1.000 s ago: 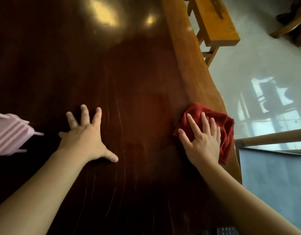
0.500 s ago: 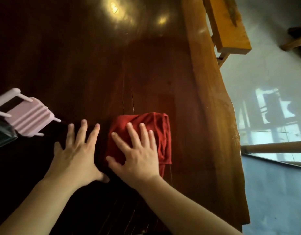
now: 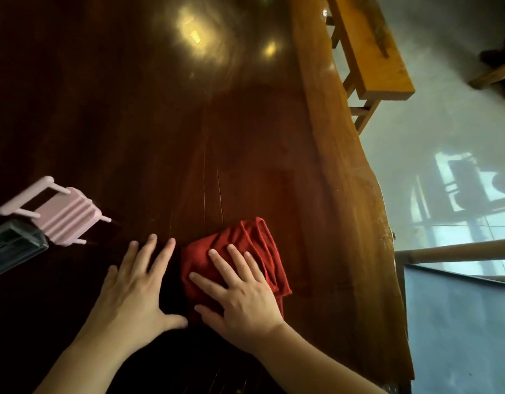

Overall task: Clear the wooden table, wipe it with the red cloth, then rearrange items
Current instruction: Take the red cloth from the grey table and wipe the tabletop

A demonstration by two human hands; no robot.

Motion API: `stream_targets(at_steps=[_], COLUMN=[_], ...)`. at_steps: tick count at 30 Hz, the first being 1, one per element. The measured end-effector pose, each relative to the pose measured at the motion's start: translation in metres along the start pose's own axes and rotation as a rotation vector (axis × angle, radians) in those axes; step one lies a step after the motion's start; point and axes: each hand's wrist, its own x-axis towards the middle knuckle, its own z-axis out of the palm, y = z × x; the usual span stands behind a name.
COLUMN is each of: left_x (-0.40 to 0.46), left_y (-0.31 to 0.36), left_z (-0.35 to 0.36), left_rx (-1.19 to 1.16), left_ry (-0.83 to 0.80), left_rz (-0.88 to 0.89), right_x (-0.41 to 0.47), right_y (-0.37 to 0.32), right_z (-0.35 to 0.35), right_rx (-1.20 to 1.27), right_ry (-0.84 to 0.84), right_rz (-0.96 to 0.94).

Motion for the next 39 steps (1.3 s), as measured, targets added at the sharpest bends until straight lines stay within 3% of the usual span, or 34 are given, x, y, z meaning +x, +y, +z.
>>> stream_targets(at_steps=[11, 17, 23, 27, 33, 39], left_x=[-0.008, -0.019, -0.042, -0.058, -0.067, -0.051], left_y=[0.022, 0.001, -0.038, -0.074, -0.126, -0.16], left_z=[0.003, -0.009, -0.025, -0.031, -0.041, -0.051], left_rx=[-0.057, -0.128, -0.25, -0.31, -0.359, -0.36], left_ry=[0.049, 0.098, 0.282, 0.412, 0.588, 0.681], left_rz=[0.052, -0.022, -0.156, -0.29, -0.547, -0.661], right_x=[-0.129, -0.113, -0.059, -0.017, 0.054, 0.118], right_y=[0.053, 0.037, 0.003, -0.024, -0.078, -0.128], right_z=[-0.014, -0.03, -0.047, -0.047, -0.045, -0.048], right_rx=[-0.027, -0.051, 0.003, -0.007, 0.181, 0.343], right_ry=[-0.039, 0.009, 0.09, 0.167, 0.191, 0.148], right_rz=[0.219, 0.32, 0.523, 0.444, 0.215, 0.191])
